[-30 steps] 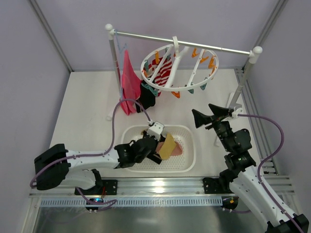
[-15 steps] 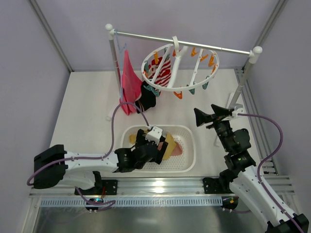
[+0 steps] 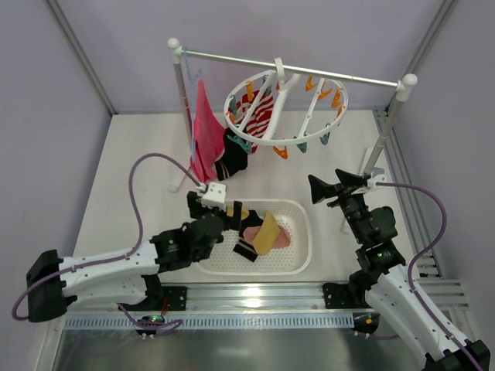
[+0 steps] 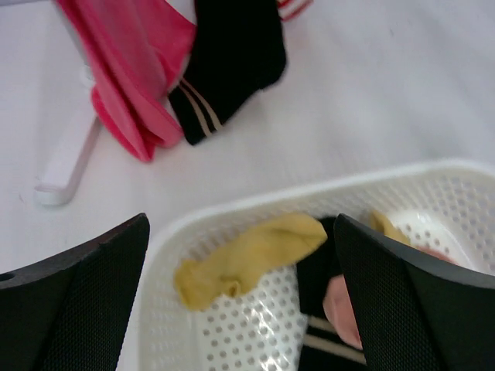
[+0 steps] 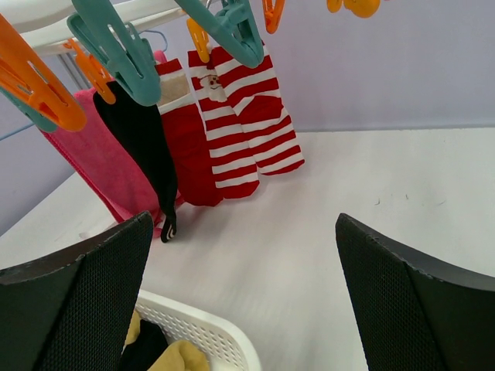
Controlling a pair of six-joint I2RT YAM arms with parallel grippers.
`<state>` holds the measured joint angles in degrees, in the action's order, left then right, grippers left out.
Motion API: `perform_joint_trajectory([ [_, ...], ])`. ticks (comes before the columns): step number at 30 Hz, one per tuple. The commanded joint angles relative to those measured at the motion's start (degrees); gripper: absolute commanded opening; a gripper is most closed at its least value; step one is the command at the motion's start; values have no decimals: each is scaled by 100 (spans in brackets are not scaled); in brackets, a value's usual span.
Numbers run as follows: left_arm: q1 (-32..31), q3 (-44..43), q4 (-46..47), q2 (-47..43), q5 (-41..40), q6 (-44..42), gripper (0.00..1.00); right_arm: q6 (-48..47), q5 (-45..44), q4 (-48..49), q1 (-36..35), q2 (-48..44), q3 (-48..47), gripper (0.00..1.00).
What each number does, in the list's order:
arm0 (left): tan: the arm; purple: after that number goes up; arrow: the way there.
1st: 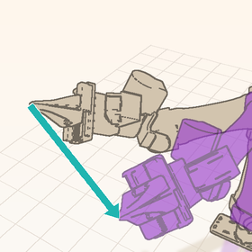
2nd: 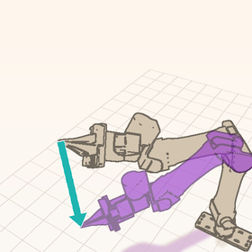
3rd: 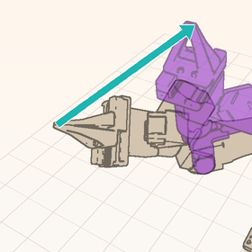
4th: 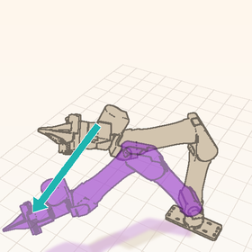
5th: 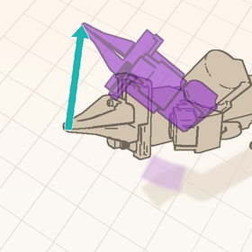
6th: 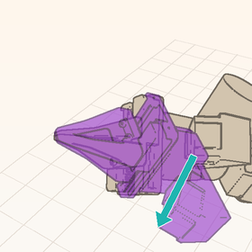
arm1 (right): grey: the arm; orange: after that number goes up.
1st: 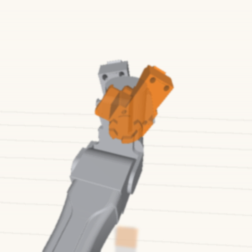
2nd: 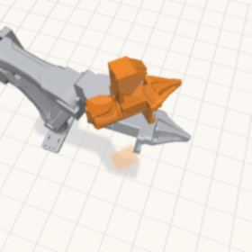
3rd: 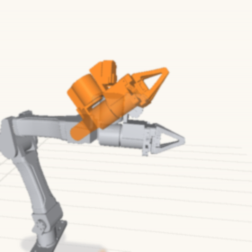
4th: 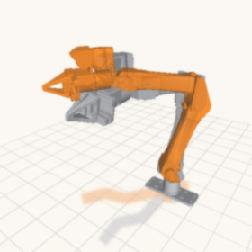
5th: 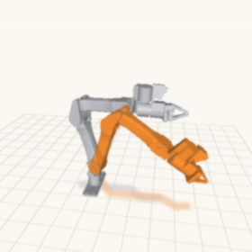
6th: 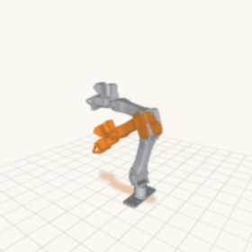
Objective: Remove the socks clipped to the hanger
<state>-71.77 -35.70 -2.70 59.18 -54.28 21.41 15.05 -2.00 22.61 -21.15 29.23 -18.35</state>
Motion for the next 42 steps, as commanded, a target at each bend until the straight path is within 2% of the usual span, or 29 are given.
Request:
perform_joint_trajectory([
  [1, 1388, 151, 1155, -731, 1309, -489, 100, -90, 15, 270, 5, -137, 33, 99],
  [2, 1567, 299, 1427, -845, 1880, -593, 99, -81, 59, 279, -3, -189, 68, 100],
  [5, 1789, 450, 2235, -987, 2647, -1225, 99, -81, 112, 332, -4, -234, 103, 100],
  [7, 1833, 276, 2309, -795, 3245, -1384, 100, -90, 130, 358, 5, -208, 103, 100],
  [12, 1886, -32, 2537, -109, 3871, -1473, 99, -90, 130, 384, 5, -146, 103, 100],
  [17, 2500, -314, 2871, 751, 4356, -1262, 100, -90, 130, 411, -4, -155, 121, 100],
  [22, 2913, -674, 3415, 1578, 4286, -1279, 100, -90, 130, 463, -4, -137, 130, 100],
  [30, 3115, -1123, 4478, 2799, 3276, -1534, 100, -107, 341, 534, -4, 12, 121, 100],
  [35, 3257, -992, 5251, 3117, 2801, -1526, 99, -107, 411, 569, 5, 30, 121, 100],
  [42, 3467, -1184, 5508, 3565, 2765, -1509, 100, -107, 464, 639, -3, 126, 121, 100],
])
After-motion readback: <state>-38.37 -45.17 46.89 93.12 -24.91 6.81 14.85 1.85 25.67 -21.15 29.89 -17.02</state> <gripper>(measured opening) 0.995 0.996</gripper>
